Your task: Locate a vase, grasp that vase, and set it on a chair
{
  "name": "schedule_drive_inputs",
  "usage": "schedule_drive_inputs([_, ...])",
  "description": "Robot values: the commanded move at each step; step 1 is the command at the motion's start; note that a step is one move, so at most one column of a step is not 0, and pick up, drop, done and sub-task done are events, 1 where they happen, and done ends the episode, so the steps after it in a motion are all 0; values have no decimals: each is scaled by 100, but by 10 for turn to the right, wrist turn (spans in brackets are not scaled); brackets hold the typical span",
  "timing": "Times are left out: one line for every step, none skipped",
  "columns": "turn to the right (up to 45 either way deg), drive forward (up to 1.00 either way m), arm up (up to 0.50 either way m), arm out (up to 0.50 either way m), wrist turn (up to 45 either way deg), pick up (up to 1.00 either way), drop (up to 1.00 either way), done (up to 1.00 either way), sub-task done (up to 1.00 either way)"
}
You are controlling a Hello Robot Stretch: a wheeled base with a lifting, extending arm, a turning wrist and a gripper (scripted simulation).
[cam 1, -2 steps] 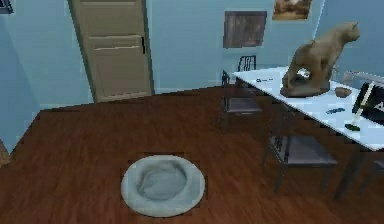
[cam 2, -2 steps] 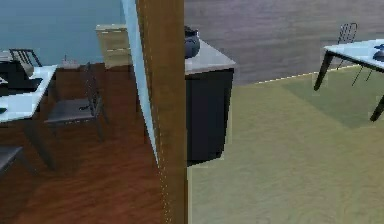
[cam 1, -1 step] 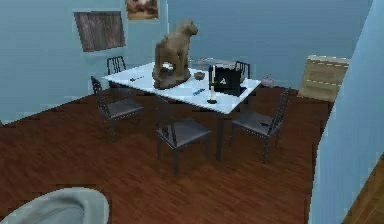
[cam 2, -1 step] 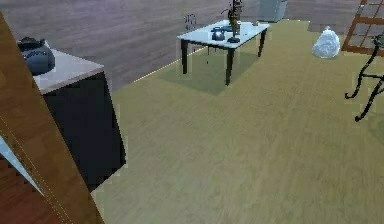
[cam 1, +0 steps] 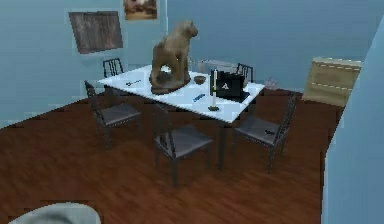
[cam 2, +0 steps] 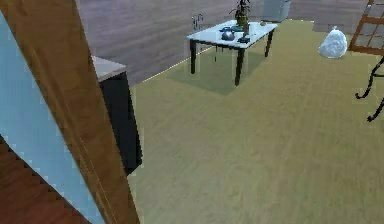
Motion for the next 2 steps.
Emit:
schedule_drive_inputs([-450,0,0,0,0,0,0,0,0])
schedule_drive_inputs([-450,0,0,0,0,0,0,0,0])
